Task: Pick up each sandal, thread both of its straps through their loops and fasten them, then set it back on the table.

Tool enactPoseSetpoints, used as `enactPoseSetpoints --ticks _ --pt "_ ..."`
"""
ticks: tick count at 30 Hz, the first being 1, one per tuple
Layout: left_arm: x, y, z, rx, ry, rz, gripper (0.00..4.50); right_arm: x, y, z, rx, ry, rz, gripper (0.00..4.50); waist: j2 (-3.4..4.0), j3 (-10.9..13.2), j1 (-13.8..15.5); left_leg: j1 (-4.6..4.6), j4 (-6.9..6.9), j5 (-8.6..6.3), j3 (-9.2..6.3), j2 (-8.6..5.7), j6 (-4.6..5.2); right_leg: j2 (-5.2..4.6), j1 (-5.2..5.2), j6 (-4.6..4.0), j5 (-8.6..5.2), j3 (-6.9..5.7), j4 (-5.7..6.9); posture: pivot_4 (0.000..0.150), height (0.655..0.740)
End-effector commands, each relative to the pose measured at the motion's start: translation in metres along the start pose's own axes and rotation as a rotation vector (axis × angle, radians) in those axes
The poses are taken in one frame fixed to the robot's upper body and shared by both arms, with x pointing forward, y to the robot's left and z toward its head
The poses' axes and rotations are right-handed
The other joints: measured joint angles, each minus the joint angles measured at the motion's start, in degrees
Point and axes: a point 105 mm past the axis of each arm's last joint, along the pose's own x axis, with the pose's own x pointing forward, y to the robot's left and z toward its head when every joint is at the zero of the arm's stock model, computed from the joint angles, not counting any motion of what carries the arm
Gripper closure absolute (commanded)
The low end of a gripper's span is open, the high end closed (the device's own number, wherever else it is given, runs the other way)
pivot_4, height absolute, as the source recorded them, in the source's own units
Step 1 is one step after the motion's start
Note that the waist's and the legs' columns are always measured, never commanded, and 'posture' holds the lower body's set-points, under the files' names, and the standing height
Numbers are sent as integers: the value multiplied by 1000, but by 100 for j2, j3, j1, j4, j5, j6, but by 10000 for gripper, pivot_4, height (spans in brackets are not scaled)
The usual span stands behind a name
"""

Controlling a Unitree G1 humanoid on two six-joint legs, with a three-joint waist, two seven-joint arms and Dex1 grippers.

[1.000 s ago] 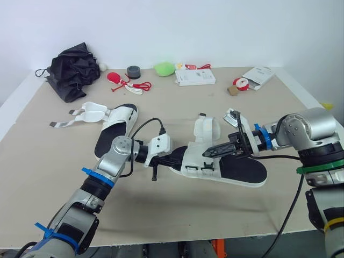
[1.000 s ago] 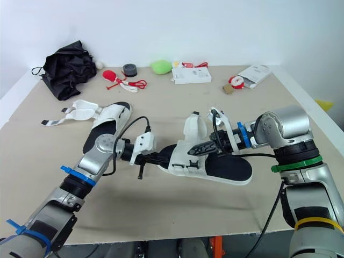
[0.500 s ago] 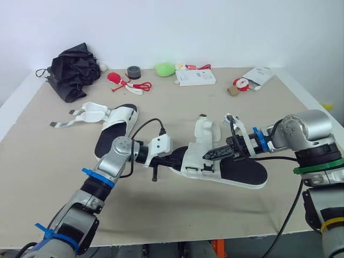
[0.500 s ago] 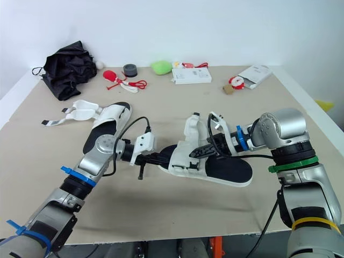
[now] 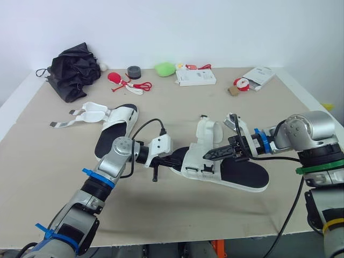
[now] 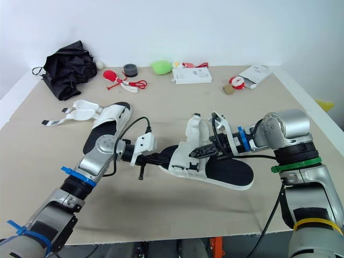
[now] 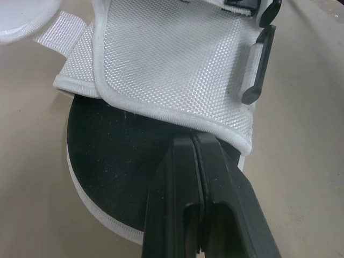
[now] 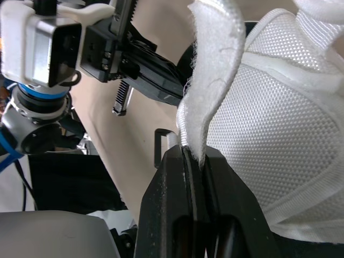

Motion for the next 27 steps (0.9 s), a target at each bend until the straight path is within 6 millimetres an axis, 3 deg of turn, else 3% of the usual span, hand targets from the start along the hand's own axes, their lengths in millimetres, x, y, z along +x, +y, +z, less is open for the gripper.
enactPoseSetpoints --ticks 1,17,27 --pt "4 -12 -27 -87 82 -34 45000 -8 9 8 -16 -39 33 44296 0 0 0 0 0 0 0 0 0 0 0 0 0 1 0 1500 7400" --pt "5 -14 -28 -87 83 -37 45000 -14 13 18 -5 -92 61 44296 0 0 0 0 0 0 1 0 0 0 0 1 0 1 0 1500 7400" --pt "5 -13 -28 -86 84 -34 45000 -5 12 3 -5 -35 74 44296 0 0 0 0 0 0 0 0 0 -2 0 1 0 1 0 1500 7400"
